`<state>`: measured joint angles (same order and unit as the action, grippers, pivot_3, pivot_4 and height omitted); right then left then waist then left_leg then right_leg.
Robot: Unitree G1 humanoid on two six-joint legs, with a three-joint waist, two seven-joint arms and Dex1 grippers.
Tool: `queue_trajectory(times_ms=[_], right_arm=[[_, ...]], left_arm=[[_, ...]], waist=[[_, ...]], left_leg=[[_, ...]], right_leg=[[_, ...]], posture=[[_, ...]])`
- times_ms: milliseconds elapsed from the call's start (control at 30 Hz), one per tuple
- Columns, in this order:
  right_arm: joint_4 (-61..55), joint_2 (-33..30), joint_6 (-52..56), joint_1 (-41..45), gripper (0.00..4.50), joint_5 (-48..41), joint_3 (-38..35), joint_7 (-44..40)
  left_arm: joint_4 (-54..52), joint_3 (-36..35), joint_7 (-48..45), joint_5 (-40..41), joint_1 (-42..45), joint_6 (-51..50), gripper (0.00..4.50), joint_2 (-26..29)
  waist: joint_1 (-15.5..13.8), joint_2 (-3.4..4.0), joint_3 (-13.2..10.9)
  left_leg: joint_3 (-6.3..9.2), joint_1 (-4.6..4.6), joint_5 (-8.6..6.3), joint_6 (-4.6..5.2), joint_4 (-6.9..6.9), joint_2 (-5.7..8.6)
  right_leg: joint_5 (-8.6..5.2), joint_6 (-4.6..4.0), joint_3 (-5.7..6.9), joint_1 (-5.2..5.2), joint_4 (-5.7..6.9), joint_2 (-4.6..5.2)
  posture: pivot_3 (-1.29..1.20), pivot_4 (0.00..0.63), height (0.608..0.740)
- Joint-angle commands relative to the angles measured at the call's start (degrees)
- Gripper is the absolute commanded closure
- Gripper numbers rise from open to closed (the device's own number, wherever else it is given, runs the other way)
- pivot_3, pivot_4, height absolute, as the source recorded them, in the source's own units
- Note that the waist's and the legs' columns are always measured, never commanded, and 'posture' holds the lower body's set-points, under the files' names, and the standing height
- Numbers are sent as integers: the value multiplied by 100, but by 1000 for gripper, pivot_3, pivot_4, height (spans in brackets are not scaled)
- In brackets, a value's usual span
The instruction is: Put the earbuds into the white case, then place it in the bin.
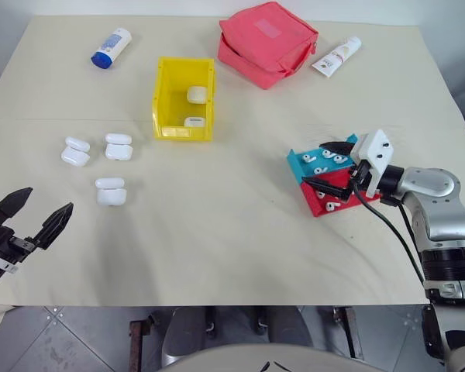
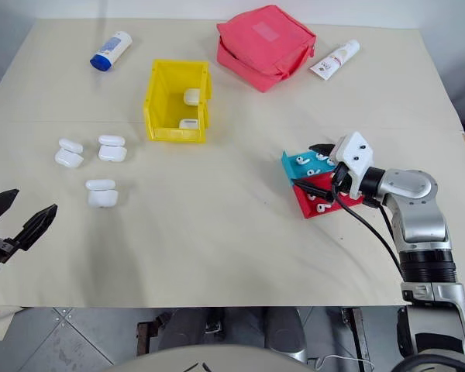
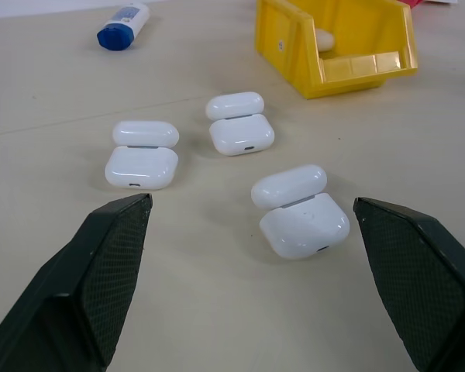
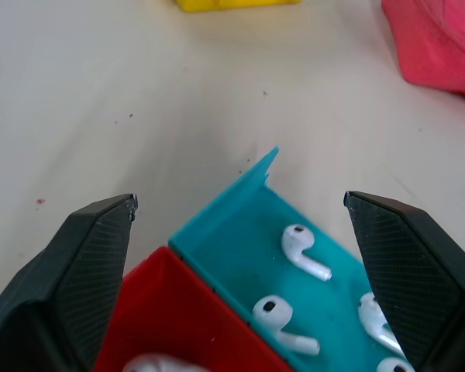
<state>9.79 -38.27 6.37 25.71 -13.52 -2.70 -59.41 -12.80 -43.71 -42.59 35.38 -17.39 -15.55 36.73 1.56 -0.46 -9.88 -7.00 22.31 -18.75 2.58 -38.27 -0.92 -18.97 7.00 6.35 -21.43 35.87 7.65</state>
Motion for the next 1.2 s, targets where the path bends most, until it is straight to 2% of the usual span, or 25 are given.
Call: queue_trajectory(times_ms=[33, 300, 500, 600, 833, 1000, 1200], right_arm=[[-72, 36, -93, 73, 0, -81, -27, 3], [16, 301, 113, 491, 0, -134, 23, 70], [432, 436, -1, 952, 0, -6, 229, -73], [687, 503, -136, 1194, 0, -1, 333, -257], [1321, 579, -654, 1625, 0, -13, 461, -800], [1778, 761, -1001, 1968, 0, -7, 488, -1054], [1846, 746, -1146, 1993, 0, -186, 473, -1695]], left_arm=[[-128, -15, 178, -89, 92, 82, 71, 34], [-454, -188, 520, 131, 94, -551, 71, 151], [-1193, -821, 524, 655, -958, -1280, 71, -36], [-1265, -1101, 184, 718, -1594, -1274, 71, -135], [-1408, -1493, -186, 956, -2358, -1187, 71, -467], [-1701, -1428, 39, 957, -2256, -1215, 71, -463], [-2457, -1186, 1079, 1383, -1808, -2207, 71, 3]], waist=[[0, 0, 0], [18, 0, 0], [26, 0, 0], [24, 0, 0], [3, -1, 0], [19, 0, 0], [8, 0, 0]], left_leg=[[0, 0, 0, 0, 0, 0], [0, 0, 0, 0, 0, -1], [3, -1, 0, 0, 1, -6], [0, 0, 0, 0, 1, -4], [3, 1, -3, 4, -6, -1], [1, 1, -3, 4, -6, -5], [14, 1, -3, 5, -11, -3]], right_leg=[[0, 0, 0, 0, 0, 0], [0, 0, 1, 1, 1, -2], [0, 0, -3, -1, 1, 2], [0, -1, -4, -1, -2, -2], [-3, -6, -7, 5, -6, 2], [-7, -12, -6, 5, -8, 0], [-6, -12, -10, 14, -8, 14]], posture=[[0, 150, 740], [0, 150, 740], [0, 150, 740], [0, 150, 740], [0, 150, 740], [0, 150, 740], [0, 150, 740]])
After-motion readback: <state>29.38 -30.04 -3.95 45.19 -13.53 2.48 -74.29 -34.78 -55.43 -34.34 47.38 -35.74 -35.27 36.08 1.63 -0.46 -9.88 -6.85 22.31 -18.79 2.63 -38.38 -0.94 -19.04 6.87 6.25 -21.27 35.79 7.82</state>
